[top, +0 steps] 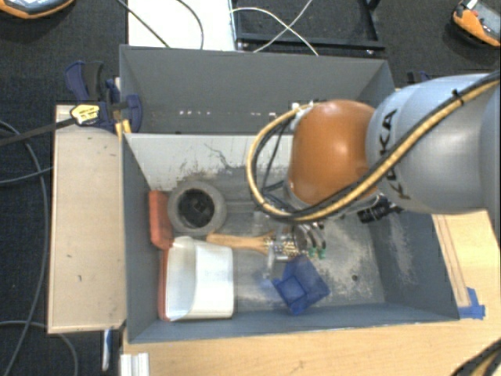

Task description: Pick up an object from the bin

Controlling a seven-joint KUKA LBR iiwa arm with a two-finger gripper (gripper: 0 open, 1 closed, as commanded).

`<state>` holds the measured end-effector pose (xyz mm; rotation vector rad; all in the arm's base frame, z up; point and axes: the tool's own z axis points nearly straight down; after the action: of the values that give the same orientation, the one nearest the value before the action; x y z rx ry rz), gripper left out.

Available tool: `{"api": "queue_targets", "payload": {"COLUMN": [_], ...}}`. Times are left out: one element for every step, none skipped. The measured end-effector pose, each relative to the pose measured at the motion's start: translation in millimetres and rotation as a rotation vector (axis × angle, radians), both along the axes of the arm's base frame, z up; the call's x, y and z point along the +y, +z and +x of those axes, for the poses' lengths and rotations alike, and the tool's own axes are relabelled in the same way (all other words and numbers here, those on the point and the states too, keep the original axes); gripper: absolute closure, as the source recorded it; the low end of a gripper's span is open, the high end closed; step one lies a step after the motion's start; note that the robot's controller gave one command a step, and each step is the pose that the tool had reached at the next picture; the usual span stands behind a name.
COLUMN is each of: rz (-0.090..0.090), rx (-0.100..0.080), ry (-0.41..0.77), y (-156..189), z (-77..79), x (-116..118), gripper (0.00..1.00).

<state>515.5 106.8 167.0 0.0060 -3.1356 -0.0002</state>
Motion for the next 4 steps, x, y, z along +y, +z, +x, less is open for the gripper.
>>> {"api": "queue_targets", "payload": {"rz": [0.001, -0.001, 0.001, 0.000], "rx": [-0.008, 0.004, -0.003, 0.002], "ry": [-0.006, 0.071, 0.108, 0.109], "y": [4.6, -99.2, -96.6, -96.7], "z": [1.8, 35.2, 34.9, 10.5], "x": [-0.7, -62.6, -57.8, -64.3], "gripper": [0.00, 0.00, 0.00, 0.00]}}
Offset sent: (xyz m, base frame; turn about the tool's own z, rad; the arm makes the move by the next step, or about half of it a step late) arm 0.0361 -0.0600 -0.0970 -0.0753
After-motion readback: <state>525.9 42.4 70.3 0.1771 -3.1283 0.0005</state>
